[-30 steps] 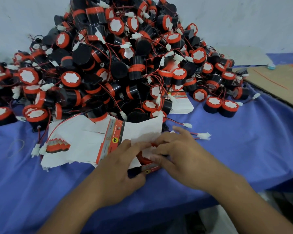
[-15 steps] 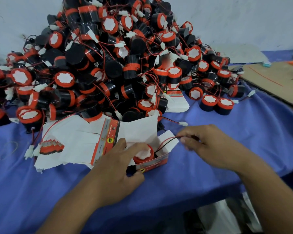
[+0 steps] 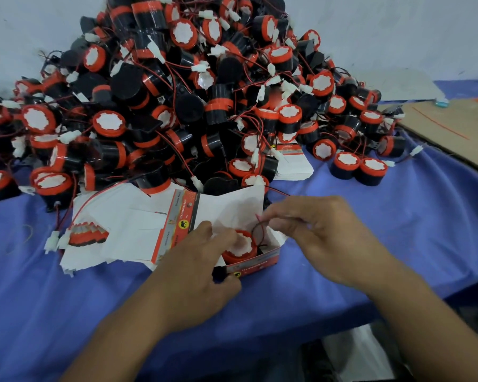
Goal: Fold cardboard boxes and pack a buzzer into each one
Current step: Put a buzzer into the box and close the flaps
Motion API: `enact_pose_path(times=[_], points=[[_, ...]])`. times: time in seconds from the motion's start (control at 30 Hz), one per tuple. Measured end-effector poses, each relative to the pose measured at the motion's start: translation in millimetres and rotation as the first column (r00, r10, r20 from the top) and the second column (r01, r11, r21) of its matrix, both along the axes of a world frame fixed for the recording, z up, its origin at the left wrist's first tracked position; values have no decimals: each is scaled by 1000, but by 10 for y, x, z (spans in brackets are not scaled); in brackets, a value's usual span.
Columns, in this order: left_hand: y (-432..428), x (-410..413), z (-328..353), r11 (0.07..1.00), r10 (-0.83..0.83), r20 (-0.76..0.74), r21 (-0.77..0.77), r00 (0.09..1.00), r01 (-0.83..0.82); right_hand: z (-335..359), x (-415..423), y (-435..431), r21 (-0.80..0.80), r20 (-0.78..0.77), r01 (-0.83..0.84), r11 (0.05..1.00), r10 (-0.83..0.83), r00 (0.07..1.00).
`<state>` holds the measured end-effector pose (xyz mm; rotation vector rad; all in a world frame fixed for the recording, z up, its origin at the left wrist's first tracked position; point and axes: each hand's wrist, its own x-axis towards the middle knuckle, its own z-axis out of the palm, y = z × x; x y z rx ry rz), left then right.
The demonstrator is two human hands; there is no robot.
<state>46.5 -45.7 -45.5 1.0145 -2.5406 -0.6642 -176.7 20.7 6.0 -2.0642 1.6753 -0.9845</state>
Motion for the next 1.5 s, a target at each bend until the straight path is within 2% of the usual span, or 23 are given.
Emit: enact_pose_path(times=[0.1,0.17,0.23,0.53,0.7,0.83,1.0,1.17,1.23,1.4,1.5], points=[[15,-11,20,1000,-11,0,-10,1000,11,-81,126,-89,33,-371,-79,996,86,925],[21,-13,24,1000,-14,-11,-6,1000,14,-83,192,-148,0,-482,-70,998,62,874],[22,-8,13,1000,-20,-32,-6,999,20,-75,243,-174,-31,-495,-57,998,34,868],[3,7,-41,999,-38,-32,-19,999,37,-46,323,-115,111,-556,82,990,-7,831],[2,-11,-57,999,-45,-17,-19,999,45,30,410,-93,75,-678,134,988,-48,734],[-10,-14,-64,999,-38,-10,-18,999,38,137,353,-99,114,-765,180,977,-29,643],[-14,-21,-94,999,-41,-10,-22,999,41,157,389,-121,190,-775,79,979,100,623],[-15,-28,-82,999,-31,-6,-13,1000,31,82,313,-26,172,-742,5,985,127,658],[-16,-35,-74,999,-33,-6,-10,999,33,45,315,10,165,-723,40,986,93,685],[-5,-29,-46,999,-46,-22,-17,999,45,-38,328,-62,81,-649,235,969,-127,750],[8,-22,-29,998,-53,-38,-24,998,52,-63,305,-102,65,-577,254,965,-171,798]])
